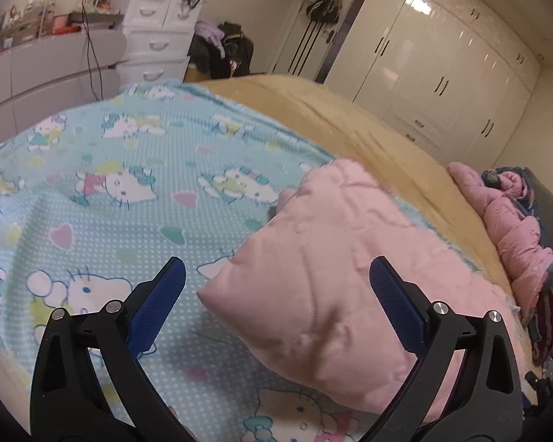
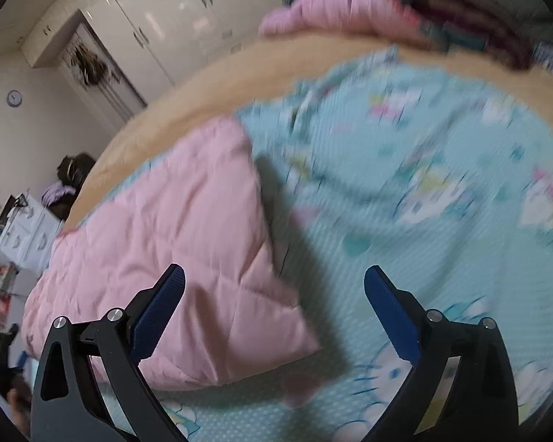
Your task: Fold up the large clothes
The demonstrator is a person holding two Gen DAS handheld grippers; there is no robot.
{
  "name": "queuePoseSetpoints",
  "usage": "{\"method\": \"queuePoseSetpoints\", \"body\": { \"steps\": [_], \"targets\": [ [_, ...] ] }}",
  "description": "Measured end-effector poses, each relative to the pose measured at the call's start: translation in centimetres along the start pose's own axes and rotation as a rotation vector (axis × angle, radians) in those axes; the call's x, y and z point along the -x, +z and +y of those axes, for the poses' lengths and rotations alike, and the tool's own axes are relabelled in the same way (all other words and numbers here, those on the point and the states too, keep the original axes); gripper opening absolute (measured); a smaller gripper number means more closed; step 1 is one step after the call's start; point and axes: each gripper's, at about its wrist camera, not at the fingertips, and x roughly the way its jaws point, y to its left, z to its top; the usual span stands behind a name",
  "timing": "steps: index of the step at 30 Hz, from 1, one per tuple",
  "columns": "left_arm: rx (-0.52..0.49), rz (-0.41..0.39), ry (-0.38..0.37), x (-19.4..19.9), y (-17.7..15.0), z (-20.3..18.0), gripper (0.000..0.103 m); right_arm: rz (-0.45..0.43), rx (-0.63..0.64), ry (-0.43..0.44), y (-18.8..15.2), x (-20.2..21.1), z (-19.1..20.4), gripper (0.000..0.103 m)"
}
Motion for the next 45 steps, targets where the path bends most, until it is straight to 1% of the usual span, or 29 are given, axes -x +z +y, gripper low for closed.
{"method": "queuePoseSetpoints", "body": {
  "steps": [2, 3, 5, 7, 11, 15, 18, 22, 27, 31, 34, 38, 45],
  "targets": [
    [-0.011, -0.024, -0.011, 1.4, 0.4, -0.5, 0.094, -0.087, 0.067, 0.002, 0.4, 2.1, 1.1, 0.097],
    [-0.02, -0.037, -0.019, 2.2, 0.6, -0.9, 0.094, -0.142, 0.109, 0.018, 0.4, 3.5, 1.9, 0.099],
    [-0.038, -0.055, -0.038, 3.6, 0.8, -1.7, 0.094, -0.211, 0.171, 0.046, 0.3, 5.7, 3.2, 0.099],
    [-0.058, -0.078, -0.064, 5.3, 0.7, -2.8, 0.094, -0.259, 0.233, 0.09, 0.0, 7.9, 4.7, 0.099],
    [-0.099, -0.098, -0.113, 7.7, 0.3, -4.7, 0.094, -0.31, 0.343, 0.167, -1.0, 11.2, 7.6, 0.099],
    [-0.149, -0.099, -0.154, 9.7, -1.1, -6.4, 0.094, -0.301, 0.424, 0.204, -2.6, 12.9, 9.5, 0.099],
    [-0.209, -0.098, -0.171, 11.0, -2.8, -8.0, 0.094, -0.239, 0.447, 0.226, -4.3, 12.7, 10.4, 0.099],
    [-0.236, -0.081, -0.195, 11.9, -4.9, -9.1, 0.094, -0.161, 0.472, 0.242, -6.7, 11.8, 11.7, 0.099],
    [-0.26, -0.055, -0.197, 12.3, -7.0, -9.9, 0.094, -0.103, 0.484, 0.245, -8.0, 10.8, 12.5, 0.099],
    [-0.261, -0.025, -0.194, 11.8, -7.5, -10.2, 0.094, -0.104, 0.49, 0.246, -8.2, 10.7, 12.8, 0.099],
    [-0.274, -0.026, -0.187, 11.8, -7.6, -10.3, 0.094, -0.108, 0.492, 0.245, -8.2, 10.7, 12.8, 0.099],
    [-0.271, -0.014, -0.201, 11.6, -7.6, -10.3, 0.094, -0.104, 0.492, 0.243, -8.2, 10.6, 12.7, 0.099],
    [-0.272, -0.023, -0.177, 11.9, -7.4, -10.1, 0.094, -0.108, 0.492, 0.243, -8.1, 10.9, 12.8, 0.099]
  ]
}}
